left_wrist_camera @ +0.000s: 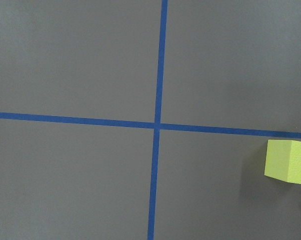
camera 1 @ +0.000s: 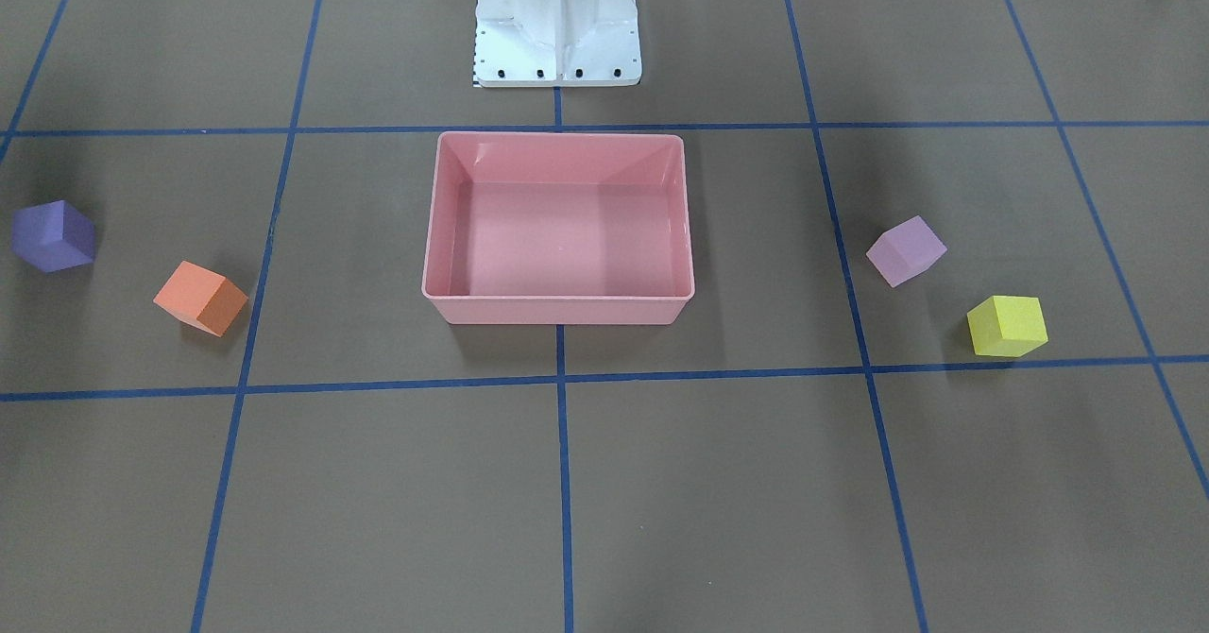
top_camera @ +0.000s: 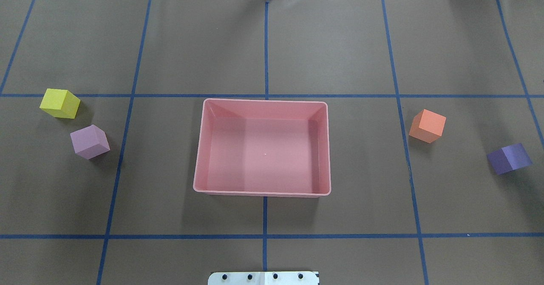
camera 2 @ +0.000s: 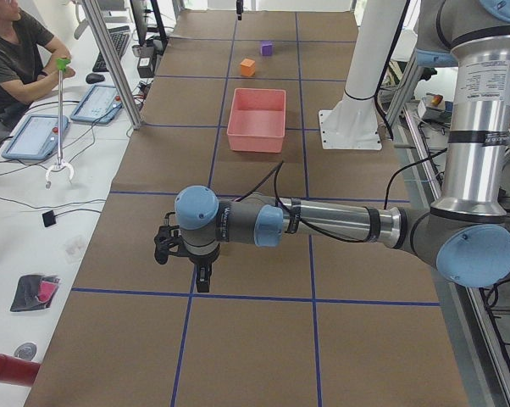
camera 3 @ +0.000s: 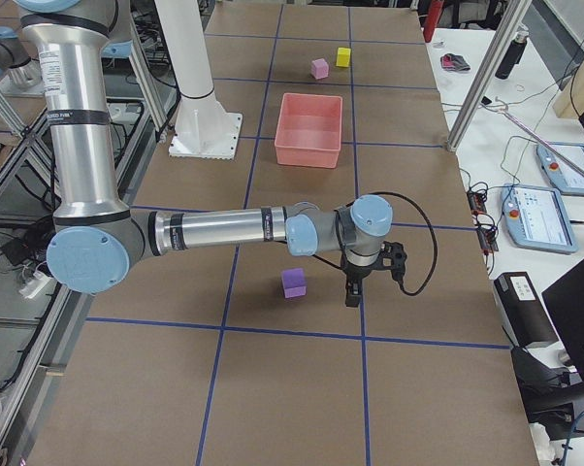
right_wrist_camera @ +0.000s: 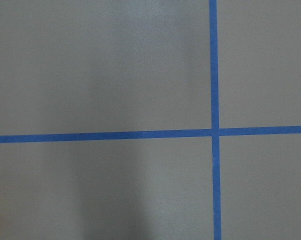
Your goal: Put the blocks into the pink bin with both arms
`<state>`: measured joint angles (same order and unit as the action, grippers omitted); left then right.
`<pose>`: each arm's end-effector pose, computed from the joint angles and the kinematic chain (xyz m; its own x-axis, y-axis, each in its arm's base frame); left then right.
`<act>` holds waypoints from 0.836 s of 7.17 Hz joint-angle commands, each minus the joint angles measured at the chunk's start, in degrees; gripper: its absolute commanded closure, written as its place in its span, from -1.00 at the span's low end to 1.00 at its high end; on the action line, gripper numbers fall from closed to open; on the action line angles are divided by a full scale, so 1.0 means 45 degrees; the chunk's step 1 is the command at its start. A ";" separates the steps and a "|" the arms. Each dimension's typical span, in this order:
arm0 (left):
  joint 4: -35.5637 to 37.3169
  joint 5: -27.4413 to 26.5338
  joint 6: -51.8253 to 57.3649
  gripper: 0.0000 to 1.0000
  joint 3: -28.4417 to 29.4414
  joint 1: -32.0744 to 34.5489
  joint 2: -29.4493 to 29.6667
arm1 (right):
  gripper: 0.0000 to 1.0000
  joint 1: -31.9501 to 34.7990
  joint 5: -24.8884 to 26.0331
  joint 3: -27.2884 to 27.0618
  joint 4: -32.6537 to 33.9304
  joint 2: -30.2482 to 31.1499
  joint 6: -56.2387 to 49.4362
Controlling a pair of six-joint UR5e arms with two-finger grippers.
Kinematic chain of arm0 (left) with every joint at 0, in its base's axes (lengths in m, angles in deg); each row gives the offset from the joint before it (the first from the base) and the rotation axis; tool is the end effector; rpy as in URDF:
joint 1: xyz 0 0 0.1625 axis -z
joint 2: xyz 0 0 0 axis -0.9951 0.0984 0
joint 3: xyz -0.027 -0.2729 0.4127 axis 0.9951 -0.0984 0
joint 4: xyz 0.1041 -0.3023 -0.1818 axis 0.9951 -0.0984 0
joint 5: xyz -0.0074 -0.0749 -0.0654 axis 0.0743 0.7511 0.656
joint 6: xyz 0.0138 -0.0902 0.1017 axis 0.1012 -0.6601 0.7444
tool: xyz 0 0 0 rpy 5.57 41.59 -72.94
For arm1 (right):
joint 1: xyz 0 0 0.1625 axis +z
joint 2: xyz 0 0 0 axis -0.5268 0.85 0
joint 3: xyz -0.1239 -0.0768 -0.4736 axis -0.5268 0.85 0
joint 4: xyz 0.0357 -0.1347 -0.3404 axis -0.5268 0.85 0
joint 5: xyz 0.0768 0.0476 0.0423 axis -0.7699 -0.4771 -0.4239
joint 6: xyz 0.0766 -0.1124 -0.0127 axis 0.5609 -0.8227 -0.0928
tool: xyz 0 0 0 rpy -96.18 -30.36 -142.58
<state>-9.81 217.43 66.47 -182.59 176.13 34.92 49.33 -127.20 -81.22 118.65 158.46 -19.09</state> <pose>-0.0478 -0.4607 0.7068 0.6768 -0.0536 -0.7343 0.1083 0.9938 0.0272 -0.0367 -0.4939 0.7035 0.7201 0.0431 0.6926 -0.0378 0.9990 -0.0228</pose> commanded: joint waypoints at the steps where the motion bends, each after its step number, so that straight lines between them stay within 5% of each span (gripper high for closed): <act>1: -0.0047 -0.0201 0.0019 -0.99 -0.0629 -0.0024 -0.0387 | -1.00 0.0000 0.0043 -0.0071 -0.0002 -0.0011 0.0019; 5: -0.0768 -0.0144 -0.0097 -0.99 -0.0792 -0.0063 -0.1093 | -1.00 -0.0271 0.0004 -0.0169 -0.0292 -0.0012 -0.0057; 6: -0.0809 -0.0105 -0.0040 -0.99 -0.0598 -0.0063 -0.1113 | -1.00 -0.0988 -0.0015 -0.0189 -0.1513 0.0027 -0.0059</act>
<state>-12.74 216.73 66.26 -185.90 175.89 30.33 47.70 -127.18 -81.89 116.42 158.41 -19.10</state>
